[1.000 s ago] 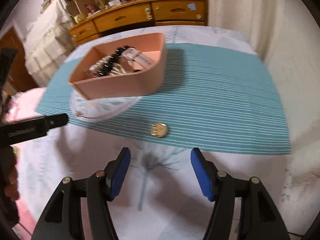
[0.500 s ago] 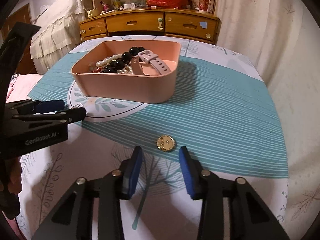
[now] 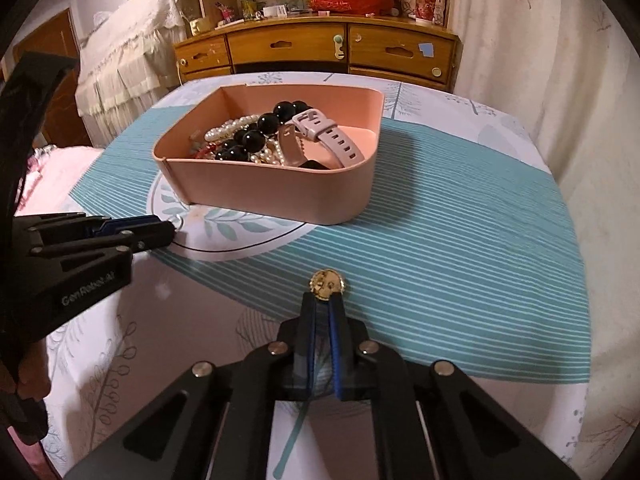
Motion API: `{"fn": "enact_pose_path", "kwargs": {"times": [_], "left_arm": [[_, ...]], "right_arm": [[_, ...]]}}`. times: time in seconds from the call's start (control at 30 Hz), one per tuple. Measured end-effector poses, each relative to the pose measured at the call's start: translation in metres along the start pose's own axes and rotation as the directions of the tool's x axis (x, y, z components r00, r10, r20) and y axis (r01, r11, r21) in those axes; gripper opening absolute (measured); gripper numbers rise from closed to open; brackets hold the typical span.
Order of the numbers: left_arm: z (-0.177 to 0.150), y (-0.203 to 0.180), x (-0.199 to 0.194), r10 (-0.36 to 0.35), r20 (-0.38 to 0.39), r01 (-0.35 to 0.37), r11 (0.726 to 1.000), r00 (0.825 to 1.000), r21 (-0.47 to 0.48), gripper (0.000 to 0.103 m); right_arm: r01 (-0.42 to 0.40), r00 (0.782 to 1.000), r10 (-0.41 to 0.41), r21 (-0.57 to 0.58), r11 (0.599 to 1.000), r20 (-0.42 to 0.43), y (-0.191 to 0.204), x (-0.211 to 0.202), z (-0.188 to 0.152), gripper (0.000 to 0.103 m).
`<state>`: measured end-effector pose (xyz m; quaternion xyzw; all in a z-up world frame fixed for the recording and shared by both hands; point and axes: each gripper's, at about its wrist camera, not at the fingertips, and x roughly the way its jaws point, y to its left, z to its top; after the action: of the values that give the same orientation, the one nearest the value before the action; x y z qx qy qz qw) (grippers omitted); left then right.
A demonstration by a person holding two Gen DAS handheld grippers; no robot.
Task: Organize jewelry
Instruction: 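Grasp the gold round button with the right tool while the left tool grasps a ring, then drop the button and ring into the pink tray and open both tools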
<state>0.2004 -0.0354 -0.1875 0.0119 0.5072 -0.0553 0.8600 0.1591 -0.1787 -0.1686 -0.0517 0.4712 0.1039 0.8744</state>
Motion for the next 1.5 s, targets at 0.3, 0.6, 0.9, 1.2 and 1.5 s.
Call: {"fn": "enact_pose_path", "kwargs": {"times": [0.3, 0.6, 0.9, 1.2, 1.5], "left_arm": [[0.007, -0.003, -0.027, -0.001, 0.015, 0.001, 1.000, 1.000, 0.004, 0.006], [0.023, -0.006, -0.054, 0.017, 0.024, -0.017, 1.000, 1.000, -0.004, 0.006], [0.068, -0.006, -0.072, 0.037, 0.099, -0.037, 0.999, 0.994, -0.003, 0.006], [0.090, 0.006, -0.071, 0.109, 0.059, -0.106, 0.993, 0.992, -0.050, 0.066], [0.048, 0.035, -0.081, 0.067, -0.079, -0.076, 0.991, 0.995, -0.113, 0.090]], "right_arm": [[0.031, 1.000, -0.031, -0.020, 0.999, -0.001, 0.007, 0.004, 0.003, 0.040], [0.029, 1.000, -0.029, -0.029, 0.999, 0.005, 0.006, 0.009, 0.012, 0.019], [-0.063, 0.991, 0.065, -0.019, 0.998, 0.115, 0.005, -0.016, 0.043, 0.019], [-0.110, 0.988, 0.111, -0.014, 0.994, 0.106, 0.016, -0.014, 0.084, 0.035], [-0.047, 0.999, 0.046, 0.055, 0.997, 0.012, -0.001, -0.039, 0.046, 0.067]]}}
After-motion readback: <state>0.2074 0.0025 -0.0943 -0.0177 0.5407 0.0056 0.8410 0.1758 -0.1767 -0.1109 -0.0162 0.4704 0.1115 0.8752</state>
